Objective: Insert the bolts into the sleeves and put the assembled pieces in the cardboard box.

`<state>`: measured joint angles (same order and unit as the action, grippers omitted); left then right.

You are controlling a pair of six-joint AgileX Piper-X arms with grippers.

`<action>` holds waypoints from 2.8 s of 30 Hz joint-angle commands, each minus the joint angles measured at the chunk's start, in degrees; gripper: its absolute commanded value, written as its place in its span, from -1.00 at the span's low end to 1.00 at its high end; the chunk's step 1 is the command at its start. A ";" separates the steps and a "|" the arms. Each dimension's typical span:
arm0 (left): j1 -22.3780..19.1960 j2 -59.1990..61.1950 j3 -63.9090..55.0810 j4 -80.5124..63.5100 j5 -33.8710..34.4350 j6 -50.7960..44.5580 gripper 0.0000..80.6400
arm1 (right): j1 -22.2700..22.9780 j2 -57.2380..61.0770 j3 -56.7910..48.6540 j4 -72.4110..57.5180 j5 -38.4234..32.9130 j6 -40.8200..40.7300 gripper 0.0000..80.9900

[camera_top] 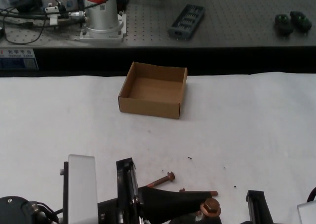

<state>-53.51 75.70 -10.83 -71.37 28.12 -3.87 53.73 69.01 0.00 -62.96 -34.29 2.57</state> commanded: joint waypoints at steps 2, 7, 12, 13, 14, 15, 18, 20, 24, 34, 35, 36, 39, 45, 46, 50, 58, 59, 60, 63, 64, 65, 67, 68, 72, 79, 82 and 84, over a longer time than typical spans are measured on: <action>-0.51 0.20 -0.66 -1.16 0.43 0.41 -0.98 | -0.23 0.07 -0.30 -1.27 -0.59 -0.01 -0.87; -0.50 0.20 -0.32 -0.74 0.43 -0.22 -0.98 | -0.23 0.07 -0.30 -1.27 -0.59 -0.01 -0.87; -0.50 0.20 0.58 0.34 0.43 -0.05 -0.98 | -0.23 0.07 -0.30 -1.27 -0.59 -0.01 -0.87; -0.50 0.20 0.63 0.79 0.43 -0.05 -0.98 | -0.23 0.07 -0.30 -1.27 -0.59 -0.01 -0.87; -0.50 0.20 0.60 1.15 0.43 -0.05 -0.98 | -0.23 0.07 -0.30 -1.27 -0.59 -0.01 -0.87; -0.50 0.20 0.80 1.51 0.43 -0.05 -0.98 | -0.23 0.07 -0.30 -1.27 -0.59 -0.01 -0.87; -0.50 0.20 1.18 1.48 0.43 -0.05 -0.98 | -0.23 0.07 -0.30 -1.27 -0.59 -0.01 -0.87; -0.50 0.20 1.22 2.02 0.43 -0.05 -0.98 | -0.23 0.07 -0.30 -1.27 -0.59 -0.01 -0.87; -0.50 0.20 1.22 3.77 0.43 -0.05 -0.98 | -0.36 0.07 -0.30 -1.27 -0.08 -0.01 -0.87; -0.50 0.20 1.28 5.66 -0.85 0.05 -0.98 | -0.36 0.07 -0.30 -1.27 0.87 -1.33 -0.87; -0.50 0.20 1.39 5.66 -0.85 0.05 -0.98 | -0.36 0.07 -0.20 -1.27 1.45 -1.33 -0.87; -0.50 0.20 1.52 5.66 -0.97 0.05 -0.98 | -0.36 0.07 -0.23 -1.27 1.75 -1.33 -0.87; -0.50 -0.08 2.12 5.55 -2.62 1.47 -0.98 | -0.36 -0.10 -0.23 -1.27 2.90 -1.33 -0.87; -0.50 -2.86 3.39 5.71 -3.94 1.11 -0.98 | -0.36 -0.08 -0.23 -2.08 4.07 -1.33 -0.87; -0.50 -3.25 3.54 5.71 -3.94 1.03 -0.98 | -0.36 -0.08 -0.23 -2.04 4.81 -1.33 -0.87; -0.50 -3.97 3.58 7.31 -3.94 0.37 -0.98 | -0.36 -0.08 -0.23 -2.17 5.51 -1.33 -0.87; -0.50 -3.95 3.58 9.40 -3.94 0.38 -0.98 | -0.36 -0.08 -0.23 -4.50 5.51 -1.21 -0.87; -0.50 -3.95 3.58 10.17 -3.94 1.09 -0.98 | -0.36 -0.08 -0.23 -5.34 5.51 -0.91 -0.87; -0.50 -3.95 3.58 11.19 -3.94 2.08 -0.98 | -0.36 -0.08 -0.23 -5.88 5.51 -0.81 -0.87; -0.50 -3.95 3.58 11.91 -3.94 2.49 -0.98 | -0.36 -0.08 -0.23 -5.37 5.51 -0.82 -0.87; -0.50 -3.95 3.58 11.59 -3.94 2.34 -0.98 | -0.36 -0.08 -0.23 -5.00 5.51 -0.82 -0.87; -0.50 -3.95 3.58 11.59 -3.94 1.89 -0.98 | -0.36 -0.08 -0.23 -4.46 5.51 -0.82 -0.87; -0.50 -3.95 3.58 11.59 -3.94 1.17 -0.99 | -0.36 -0.08 -0.23 -3.90 5.51 -0.82 -0.87; -0.50 -3.95 3.58 11.59 -3.94 1.17 -1.00 | -0.36 -0.08 -0.23 -3.79 5.51 -0.82 -0.87; -0.50 -3.95 3.58 11.59 -3.94 0.84 -0.69 | -0.36 -0.08 -0.23 -3.79 5.51 -0.82 -0.87; -0.50 -3.95 3.58 9.36 -3.66 -1.07 0.25 | -0.36 -0.08 -0.23 -3.79 5.51 -0.82 -0.87; -0.50 -3.95 3.58 6.87 -2.91 -1.60 0.44 | -0.36 -0.08 -0.23 -3.04 5.51 -0.82 -0.87; -0.50 -3.95 3.58 5.29 -2.31 -1.59 0.45 | -0.36 -0.08 -0.23 -2.17 5.51 -0.82 -0.87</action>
<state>-53.66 71.71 -7.24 -62.74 24.60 -4.57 53.73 69.26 0.36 -64.59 -30.19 1.39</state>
